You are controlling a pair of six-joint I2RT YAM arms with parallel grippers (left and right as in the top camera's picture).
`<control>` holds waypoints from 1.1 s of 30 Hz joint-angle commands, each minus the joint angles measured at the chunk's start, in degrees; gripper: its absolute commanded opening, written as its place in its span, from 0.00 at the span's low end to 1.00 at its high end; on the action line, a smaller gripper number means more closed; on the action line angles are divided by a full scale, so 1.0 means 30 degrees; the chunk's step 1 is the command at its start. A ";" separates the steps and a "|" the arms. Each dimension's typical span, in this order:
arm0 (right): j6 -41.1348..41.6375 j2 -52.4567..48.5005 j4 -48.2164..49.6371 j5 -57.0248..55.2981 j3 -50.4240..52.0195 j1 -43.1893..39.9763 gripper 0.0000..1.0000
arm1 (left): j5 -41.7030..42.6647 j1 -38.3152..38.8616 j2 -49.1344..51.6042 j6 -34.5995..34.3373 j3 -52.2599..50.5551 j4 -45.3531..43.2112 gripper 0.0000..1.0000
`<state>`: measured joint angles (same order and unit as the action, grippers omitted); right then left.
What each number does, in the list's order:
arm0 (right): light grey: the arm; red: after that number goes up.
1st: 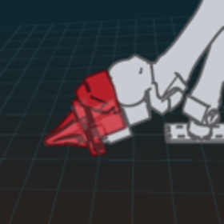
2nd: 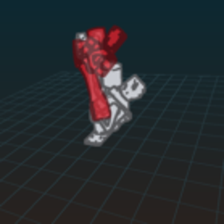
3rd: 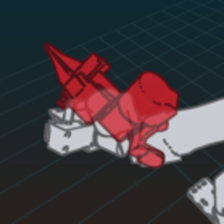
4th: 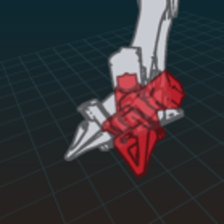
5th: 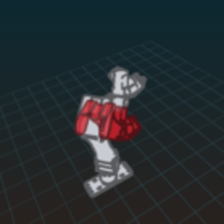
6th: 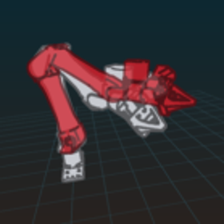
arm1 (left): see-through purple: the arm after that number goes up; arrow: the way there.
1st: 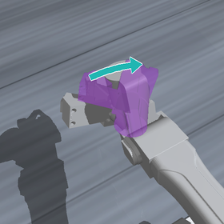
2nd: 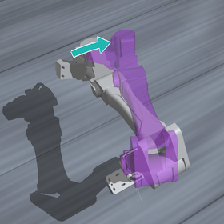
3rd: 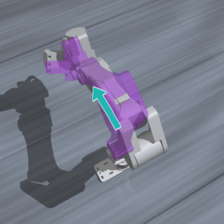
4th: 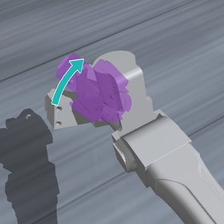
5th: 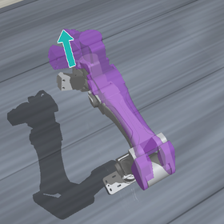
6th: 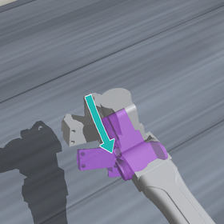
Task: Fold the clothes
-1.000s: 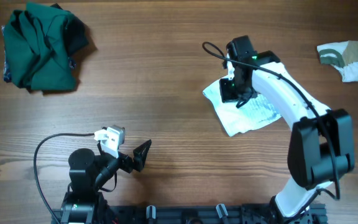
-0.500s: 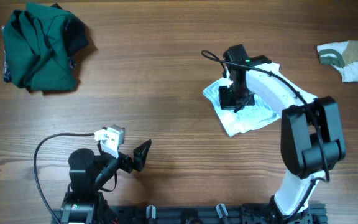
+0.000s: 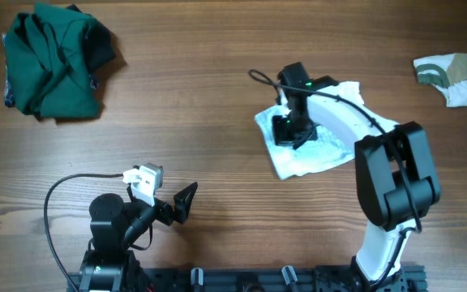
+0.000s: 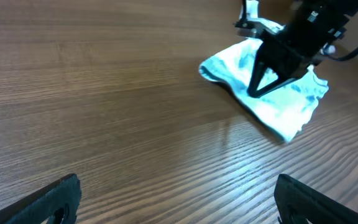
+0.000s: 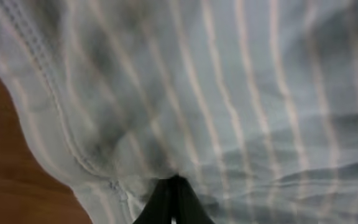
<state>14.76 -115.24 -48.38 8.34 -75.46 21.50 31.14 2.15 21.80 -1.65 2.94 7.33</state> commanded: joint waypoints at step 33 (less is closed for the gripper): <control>-0.0364 -0.0517 -0.3381 -0.3249 -0.3220 0.0707 0.04 | -0.0117 0.0102 0.0007 -0.0189 -0.0160 -0.0022 1.00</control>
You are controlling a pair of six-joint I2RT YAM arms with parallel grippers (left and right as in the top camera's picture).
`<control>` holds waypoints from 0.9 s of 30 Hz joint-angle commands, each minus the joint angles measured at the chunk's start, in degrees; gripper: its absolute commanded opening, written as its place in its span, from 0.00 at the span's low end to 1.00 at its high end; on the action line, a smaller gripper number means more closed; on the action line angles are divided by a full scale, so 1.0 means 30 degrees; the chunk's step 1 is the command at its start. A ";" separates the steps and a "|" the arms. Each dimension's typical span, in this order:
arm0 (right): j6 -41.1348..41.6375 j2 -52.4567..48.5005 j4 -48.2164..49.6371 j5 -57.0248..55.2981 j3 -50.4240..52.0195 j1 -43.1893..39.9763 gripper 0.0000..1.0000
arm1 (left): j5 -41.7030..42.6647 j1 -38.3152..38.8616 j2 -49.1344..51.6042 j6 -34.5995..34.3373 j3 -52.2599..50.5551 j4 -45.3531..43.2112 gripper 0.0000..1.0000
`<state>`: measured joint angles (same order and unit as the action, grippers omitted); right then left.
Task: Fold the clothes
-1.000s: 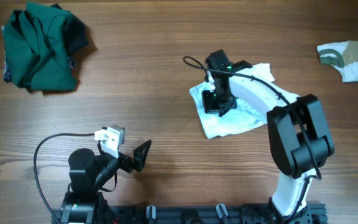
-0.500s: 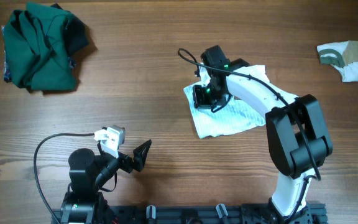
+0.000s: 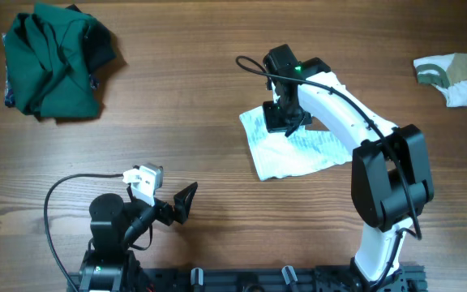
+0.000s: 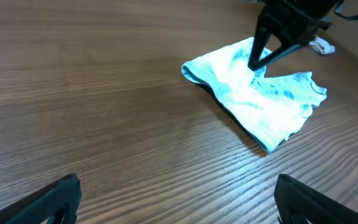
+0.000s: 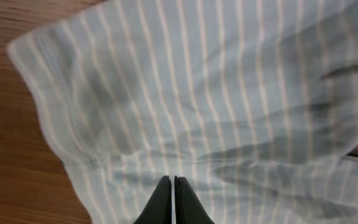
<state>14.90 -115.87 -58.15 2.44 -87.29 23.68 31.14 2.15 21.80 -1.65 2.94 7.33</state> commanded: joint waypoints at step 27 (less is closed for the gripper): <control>-0.0044 -0.2470 0.2069 0.3942 0.2710 0.2135 0.04 | -0.0124 0.0102 0.0007 -0.0189 -0.0160 -0.0022 1.00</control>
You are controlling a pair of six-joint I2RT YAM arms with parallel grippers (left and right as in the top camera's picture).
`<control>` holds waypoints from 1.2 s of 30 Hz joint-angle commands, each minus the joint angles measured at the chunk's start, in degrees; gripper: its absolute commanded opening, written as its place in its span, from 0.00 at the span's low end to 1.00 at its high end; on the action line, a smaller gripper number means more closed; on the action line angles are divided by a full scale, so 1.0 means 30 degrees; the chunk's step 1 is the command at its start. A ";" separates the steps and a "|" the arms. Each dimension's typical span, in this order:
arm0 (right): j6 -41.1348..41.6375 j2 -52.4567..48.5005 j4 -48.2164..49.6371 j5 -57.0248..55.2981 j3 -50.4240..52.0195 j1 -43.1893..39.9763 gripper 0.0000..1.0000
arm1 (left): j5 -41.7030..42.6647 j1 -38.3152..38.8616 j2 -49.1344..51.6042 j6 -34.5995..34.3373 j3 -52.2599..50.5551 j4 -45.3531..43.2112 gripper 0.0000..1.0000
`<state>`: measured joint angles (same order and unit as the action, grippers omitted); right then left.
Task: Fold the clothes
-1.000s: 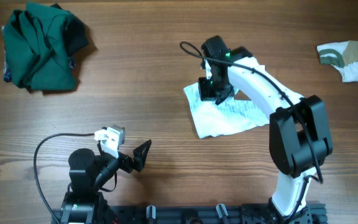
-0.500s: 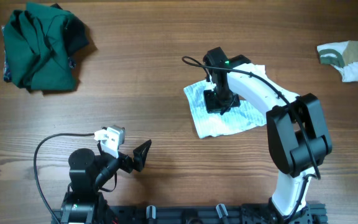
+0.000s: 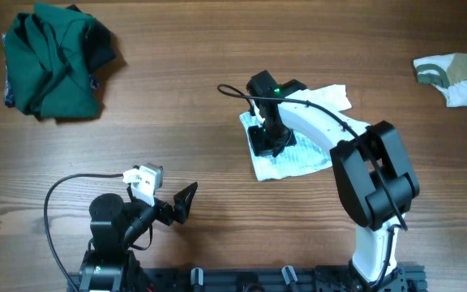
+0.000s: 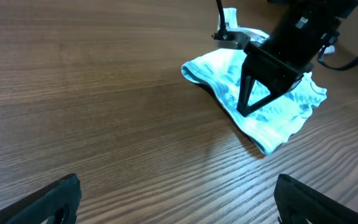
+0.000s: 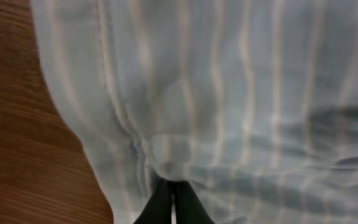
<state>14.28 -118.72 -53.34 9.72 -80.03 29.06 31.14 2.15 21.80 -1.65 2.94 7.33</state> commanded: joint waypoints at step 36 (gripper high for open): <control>-0.5901 -0.1537 0.4721 0.3198 -0.1617 0.1311 0.04 | -0.0117 0.0102 0.0007 -0.0772 -0.0160 -0.0029 1.00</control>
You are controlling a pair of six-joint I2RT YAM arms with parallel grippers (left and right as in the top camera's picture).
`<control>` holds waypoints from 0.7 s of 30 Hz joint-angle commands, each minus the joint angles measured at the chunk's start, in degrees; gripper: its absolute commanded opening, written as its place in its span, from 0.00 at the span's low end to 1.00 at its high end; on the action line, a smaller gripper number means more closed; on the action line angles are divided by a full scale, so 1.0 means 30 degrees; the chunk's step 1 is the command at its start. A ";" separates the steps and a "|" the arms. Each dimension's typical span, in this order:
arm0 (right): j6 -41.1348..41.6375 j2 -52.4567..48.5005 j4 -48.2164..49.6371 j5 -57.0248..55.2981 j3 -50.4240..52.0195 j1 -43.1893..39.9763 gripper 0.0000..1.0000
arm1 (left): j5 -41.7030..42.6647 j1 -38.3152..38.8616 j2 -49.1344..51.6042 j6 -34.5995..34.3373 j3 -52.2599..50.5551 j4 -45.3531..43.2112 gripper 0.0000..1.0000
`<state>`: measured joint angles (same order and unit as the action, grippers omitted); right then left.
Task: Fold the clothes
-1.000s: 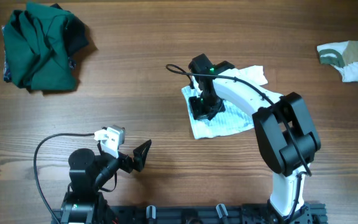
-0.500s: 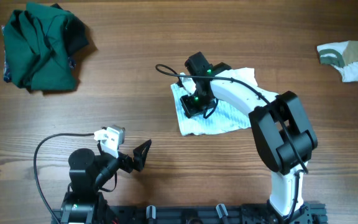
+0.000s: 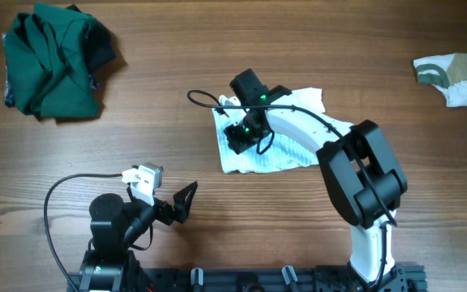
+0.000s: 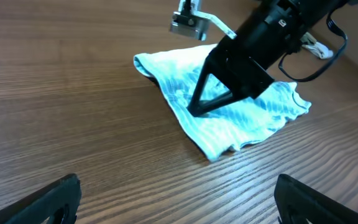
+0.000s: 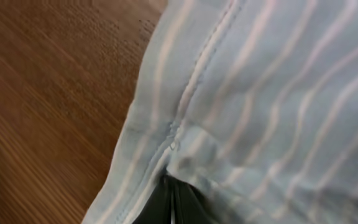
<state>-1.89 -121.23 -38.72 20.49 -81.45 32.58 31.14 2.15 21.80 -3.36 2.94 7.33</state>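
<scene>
A light blue-and-white striped garment (image 3: 286, 150) lies crumpled flat at mid-table, also seen in the left wrist view (image 4: 241, 118). My right gripper (image 3: 237, 139) is shut, its tips pressed down into the garment's left part by a stitched hem (image 5: 185, 118); the fabric bunches around the tips (image 5: 173, 190). Nothing shows between the fingers. My left gripper (image 4: 179, 199) is open and bare, low over the table at the front left, well short of the garment.
A heap of dark green clothes (image 3: 51, 61) lies at the far left corner. A small folded white-and-olive piece (image 3: 452, 79) sits at the far right. The right arm's cable (image 3: 205, 97) loops over the table beside the garment.
The right gripper, still shut with tips on the cloth, has moved left, and the striped garment has shifted left with it. The left arm has not moved.
The shut right gripper first pressed on the garment right of centre. It was then raised above the cloth, which lay farther left. Then it was down on the left part again, and now garment and gripper sit farther left still. The left gripper stayed open throughout.
</scene>
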 commanded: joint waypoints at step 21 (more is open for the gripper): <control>0.3606 -0.0707 -0.4197 -0.6120 -0.6266 -0.7111 0.33 | -0.0124 0.0102 0.0007 -0.0189 -0.0160 -0.0029 1.00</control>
<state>9.17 -122.04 -51.81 -1.28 -99.66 14.57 31.16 2.15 21.80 -3.38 2.94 7.33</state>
